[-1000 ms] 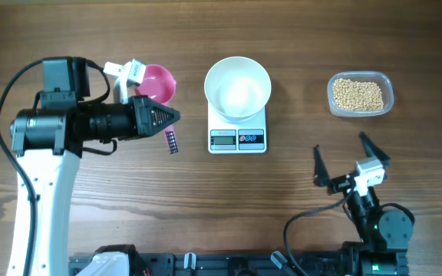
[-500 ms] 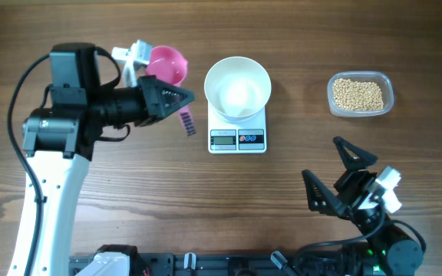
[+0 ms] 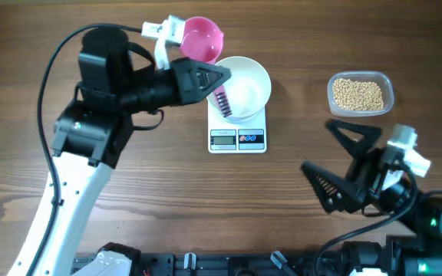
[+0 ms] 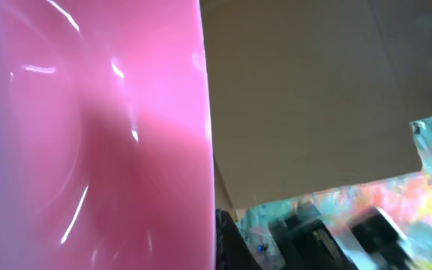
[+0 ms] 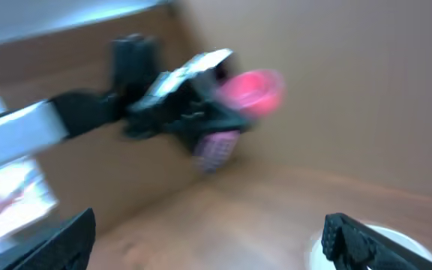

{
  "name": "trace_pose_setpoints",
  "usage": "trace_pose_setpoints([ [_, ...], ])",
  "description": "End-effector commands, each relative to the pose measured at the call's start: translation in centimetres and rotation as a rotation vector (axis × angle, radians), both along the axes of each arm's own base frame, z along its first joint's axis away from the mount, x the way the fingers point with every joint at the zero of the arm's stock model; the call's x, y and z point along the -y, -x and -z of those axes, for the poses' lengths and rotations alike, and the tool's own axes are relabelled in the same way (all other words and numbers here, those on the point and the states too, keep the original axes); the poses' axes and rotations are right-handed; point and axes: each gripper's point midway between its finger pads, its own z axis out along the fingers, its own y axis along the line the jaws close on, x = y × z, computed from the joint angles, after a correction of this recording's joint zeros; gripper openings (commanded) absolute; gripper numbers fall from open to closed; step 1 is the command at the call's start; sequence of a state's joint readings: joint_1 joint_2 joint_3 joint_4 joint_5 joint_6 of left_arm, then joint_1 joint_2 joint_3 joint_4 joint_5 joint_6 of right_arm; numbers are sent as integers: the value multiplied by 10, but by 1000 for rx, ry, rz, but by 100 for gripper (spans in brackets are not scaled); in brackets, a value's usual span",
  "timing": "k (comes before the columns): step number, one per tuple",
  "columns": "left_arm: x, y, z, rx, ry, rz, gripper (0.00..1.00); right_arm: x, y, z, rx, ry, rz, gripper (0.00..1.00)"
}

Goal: Scoop item into bowl and weigh 150g on scale
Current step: 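Lift the pink scoop with the left gripper toward the right gripper, then close the right gripper on the scoop handle beside the left gripper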

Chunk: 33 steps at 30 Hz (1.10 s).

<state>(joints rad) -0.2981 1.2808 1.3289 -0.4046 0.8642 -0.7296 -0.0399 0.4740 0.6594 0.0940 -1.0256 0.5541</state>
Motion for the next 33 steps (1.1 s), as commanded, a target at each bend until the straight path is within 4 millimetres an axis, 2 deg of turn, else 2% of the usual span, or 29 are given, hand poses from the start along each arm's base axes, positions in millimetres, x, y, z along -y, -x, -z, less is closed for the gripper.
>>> trace_pose_setpoints([
  [1, 14, -8, -19, 34, 25, -97, 4, -21, 18, 5, -221, -22, -306, 100],
  [5, 30, -10, -39, 84, 80, -149, 4, -17, -9, 1, -386, -133, -291, 100],
  [9, 29, -22, -43, 30, 124, -278, 4, -11, -39, 1, -686, -343, -247, 99],
  [10, 26, -26, -43, 10, 134, -314, 4, -9, -47, 5, -793, -409, -237, 94],
  [14, 21, -33, -45, -83, 204, -391, 4, -7, -65, 16, -982, -510, -230, 91],
  [16, 25, -32, -50, -94, 234, -383, 4, -7, -71, 21, -1062, -544, -235, 84],
  [19, 38, -27, -58, -70, 262, -345, 4, -9, -75, 20, -1114, -573, -260, 78],
  [22, 52, -23, -63, -48, 284, -319, 4, -13, -74, 7, -1110, -603, -304, 78],
  [26, 62, -25, -57, -52, 276, -349, 4, -15, -77, -7, -1086, -669, -316, 75],
  [28, 66, -24, -55, -58, 276, -341, 4, -13, -80, -9, -1094, -699, -306, 72],
  [30, 69, -22, -56, -55, 279, -333, 4, -11, -84, -10, -1090, -721, -293, 63],
  [33, 71, -21, -58, -57, 287, -328, 4, -11, -85, -10, -1093, -733, -288, 62],
])
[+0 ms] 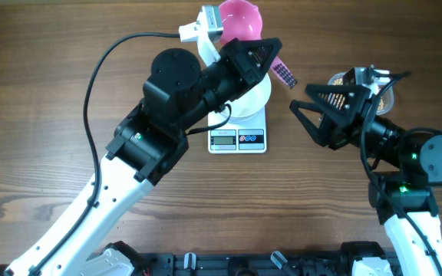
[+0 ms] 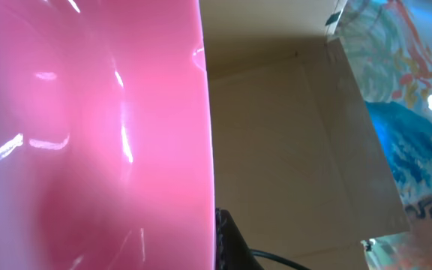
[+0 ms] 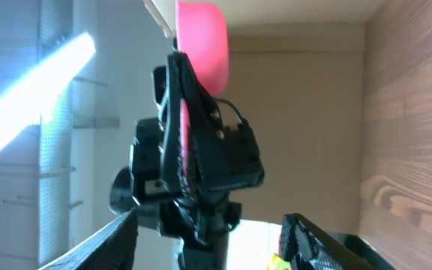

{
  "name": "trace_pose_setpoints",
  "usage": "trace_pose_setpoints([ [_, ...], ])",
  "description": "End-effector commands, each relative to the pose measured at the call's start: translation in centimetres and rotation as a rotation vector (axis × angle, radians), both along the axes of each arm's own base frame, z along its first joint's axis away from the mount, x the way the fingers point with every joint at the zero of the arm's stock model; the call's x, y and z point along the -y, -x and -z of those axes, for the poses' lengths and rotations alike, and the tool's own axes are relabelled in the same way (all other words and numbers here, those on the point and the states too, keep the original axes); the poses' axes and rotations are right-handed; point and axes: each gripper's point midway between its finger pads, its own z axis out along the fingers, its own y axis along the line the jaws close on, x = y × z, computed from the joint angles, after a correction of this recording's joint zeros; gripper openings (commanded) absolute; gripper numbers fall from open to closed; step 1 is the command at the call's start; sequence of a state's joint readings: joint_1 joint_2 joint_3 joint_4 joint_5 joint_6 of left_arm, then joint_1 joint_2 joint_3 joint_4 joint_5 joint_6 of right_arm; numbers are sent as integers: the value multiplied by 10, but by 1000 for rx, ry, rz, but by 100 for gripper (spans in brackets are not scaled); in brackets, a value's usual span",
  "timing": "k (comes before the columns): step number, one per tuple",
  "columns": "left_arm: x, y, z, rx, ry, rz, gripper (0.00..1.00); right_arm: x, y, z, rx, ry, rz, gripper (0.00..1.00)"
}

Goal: Scoop item into bowl and weigh 150g on scale
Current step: 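Close the right gripper on the scoop handle beside the left gripper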

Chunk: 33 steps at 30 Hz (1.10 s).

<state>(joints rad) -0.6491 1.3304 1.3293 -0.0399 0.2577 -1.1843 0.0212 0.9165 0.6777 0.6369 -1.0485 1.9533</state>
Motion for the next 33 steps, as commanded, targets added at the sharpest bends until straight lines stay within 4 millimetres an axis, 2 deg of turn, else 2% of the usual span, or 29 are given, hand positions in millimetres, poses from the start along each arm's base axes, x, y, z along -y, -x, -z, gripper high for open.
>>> trace_pose_setpoints([
  [1, 1, -1, -12, 13, 33, -20, 4, 4, -7, -9, -25, -46, 42, 63],
  [5, 7, 0, -8, -7, 37, -23, 4, 5, -8, -12, -20, -58, 51, 62],
  [9, 22, 3, 2, -24, 24, 2, 4, 7, -8, -15, -7, -66, 60, 61],
  [13, 32, 5, 10, -35, 10, -8, 4, 6, -10, -13, -3, -59, 62, 55],
  [21, 29, 2, 17, -53, -11, -43, 4, 4, -13, -5, 25, -16, 56, 40],
  [25, 28, 2, 25, -77, -36, -49, 4, 3, -17, 0, 7, -10, 50, 36],
  [33, 28, 2, 26, -79, -37, -49, 4, 2, -30, 15, -28, 7, 43, 34],
])
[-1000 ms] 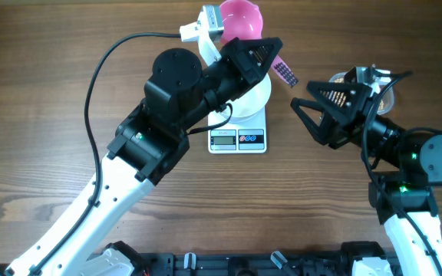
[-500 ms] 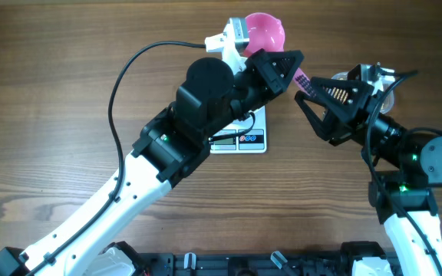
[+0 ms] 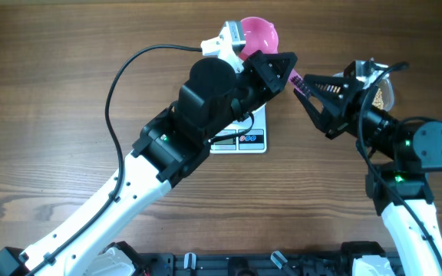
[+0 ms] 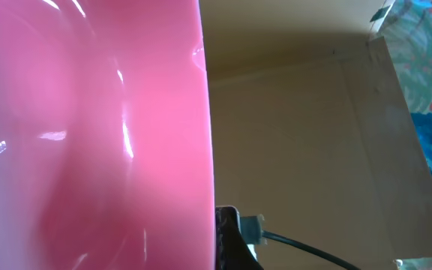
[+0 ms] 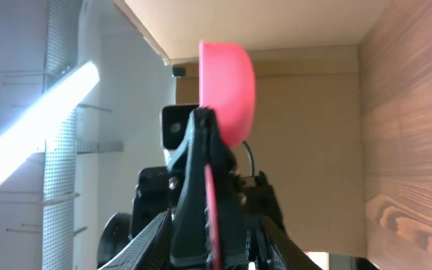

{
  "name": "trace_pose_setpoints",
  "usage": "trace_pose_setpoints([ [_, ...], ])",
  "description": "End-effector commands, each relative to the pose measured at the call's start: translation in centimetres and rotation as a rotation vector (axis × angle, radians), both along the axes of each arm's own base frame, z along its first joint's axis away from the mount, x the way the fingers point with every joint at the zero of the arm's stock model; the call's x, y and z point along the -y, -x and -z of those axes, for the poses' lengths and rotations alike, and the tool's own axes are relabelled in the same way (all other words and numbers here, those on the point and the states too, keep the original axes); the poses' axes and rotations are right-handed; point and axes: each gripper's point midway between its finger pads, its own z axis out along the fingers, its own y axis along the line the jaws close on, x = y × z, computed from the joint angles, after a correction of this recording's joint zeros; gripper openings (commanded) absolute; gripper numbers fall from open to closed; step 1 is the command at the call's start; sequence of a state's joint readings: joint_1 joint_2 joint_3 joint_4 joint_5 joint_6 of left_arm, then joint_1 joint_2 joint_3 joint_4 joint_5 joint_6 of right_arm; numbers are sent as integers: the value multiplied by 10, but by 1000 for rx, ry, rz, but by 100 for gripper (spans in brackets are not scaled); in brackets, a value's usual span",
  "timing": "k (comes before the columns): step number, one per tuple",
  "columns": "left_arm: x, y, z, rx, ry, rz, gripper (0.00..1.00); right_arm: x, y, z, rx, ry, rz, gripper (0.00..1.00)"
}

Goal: Scoop item into bowl and weigh 150g on scale
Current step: 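Close the right gripper on the scoop handle beside the left gripper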

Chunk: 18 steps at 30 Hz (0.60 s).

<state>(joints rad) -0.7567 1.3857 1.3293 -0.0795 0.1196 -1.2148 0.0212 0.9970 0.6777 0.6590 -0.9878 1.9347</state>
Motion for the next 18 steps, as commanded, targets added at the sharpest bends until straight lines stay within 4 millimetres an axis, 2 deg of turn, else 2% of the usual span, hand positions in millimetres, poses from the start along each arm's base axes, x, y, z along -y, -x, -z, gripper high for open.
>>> trace_pose_setpoints([
  [1, -2, -2, -8, 10, 14, -17, 4, -3, -3, 3, 8, 19, -21, 34],
  [18, -7, -8, -8, 13, 8, -65, 4, -6, 1, 2, -11, 5, -63, 32],
])
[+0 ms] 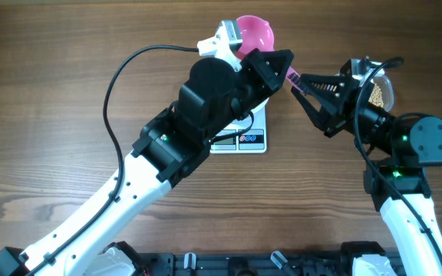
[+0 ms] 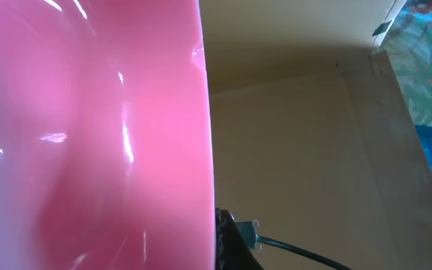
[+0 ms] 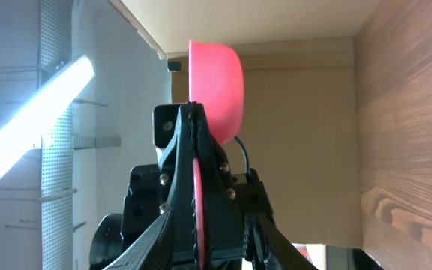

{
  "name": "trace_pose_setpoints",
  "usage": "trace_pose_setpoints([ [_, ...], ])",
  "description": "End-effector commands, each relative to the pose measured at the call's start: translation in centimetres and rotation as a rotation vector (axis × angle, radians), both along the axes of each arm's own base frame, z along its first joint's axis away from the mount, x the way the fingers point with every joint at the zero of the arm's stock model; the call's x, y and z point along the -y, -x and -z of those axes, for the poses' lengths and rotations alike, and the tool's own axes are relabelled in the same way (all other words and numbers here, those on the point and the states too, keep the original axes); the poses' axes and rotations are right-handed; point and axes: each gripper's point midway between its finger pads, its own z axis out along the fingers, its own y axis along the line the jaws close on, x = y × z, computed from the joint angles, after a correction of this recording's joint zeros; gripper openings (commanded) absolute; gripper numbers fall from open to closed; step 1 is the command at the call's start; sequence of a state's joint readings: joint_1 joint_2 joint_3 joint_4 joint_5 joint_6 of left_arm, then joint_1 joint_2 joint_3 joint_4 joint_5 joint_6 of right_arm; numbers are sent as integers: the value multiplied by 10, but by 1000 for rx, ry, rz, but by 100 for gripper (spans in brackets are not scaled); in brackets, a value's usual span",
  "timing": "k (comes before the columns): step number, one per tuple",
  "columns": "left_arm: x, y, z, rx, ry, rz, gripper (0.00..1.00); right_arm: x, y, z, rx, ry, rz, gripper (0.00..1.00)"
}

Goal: Scoop item into bowl and weigh 150g on scale
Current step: 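Close the right gripper on the scoop handle beside the left gripper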

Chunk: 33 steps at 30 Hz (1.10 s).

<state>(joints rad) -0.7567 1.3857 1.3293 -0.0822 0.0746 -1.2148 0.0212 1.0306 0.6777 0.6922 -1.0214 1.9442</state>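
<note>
A pink scoop (image 1: 253, 32) is held up by its handle in my left gripper (image 1: 277, 65), which is shut on it. The scoop's bowl fills the left half of the left wrist view (image 2: 88, 135), beside one black finger (image 2: 227, 244). In the right wrist view the scoop (image 3: 217, 82) is seen edge-on, its handle clamped in the left gripper. My right gripper (image 1: 307, 90) (image 3: 214, 247) is open, its fingers standing either side of the handle end. The white bowl is hidden under the left arm. The scale (image 1: 238, 139) shows its display below that arm.
A clear container of beans (image 1: 382, 90) sits at the back right, half hidden behind the right gripper. The left arm spans from the front left across the scale. The table (image 1: 67, 92) is brown wood; a cable loops over its left part.
My right gripper's fingers stand slightly closer together around the scoop handle. The left gripper and scoop have barely shifted.
First my left gripper held the pink scoop over the white bowl on the scale while the right gripper stood open at the front right. Then the scoop was raised right of the bowl, facing the right gripper. Then the right fingers were at the handle end, as now.
</note>
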Motion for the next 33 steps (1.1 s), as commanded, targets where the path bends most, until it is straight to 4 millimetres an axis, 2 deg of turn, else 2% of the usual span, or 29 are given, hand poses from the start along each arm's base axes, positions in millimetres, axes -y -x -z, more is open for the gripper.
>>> trace_pose_setpoints([
  [1, -2, -3, -8, 11, 14, -21, 4, -3, 4, -4, -2, -2, -29, 32],
  [33, 6, 5, -8, 11, 14, 5, 4, -2, 1, -4, -9, -12, -16, 25],
])
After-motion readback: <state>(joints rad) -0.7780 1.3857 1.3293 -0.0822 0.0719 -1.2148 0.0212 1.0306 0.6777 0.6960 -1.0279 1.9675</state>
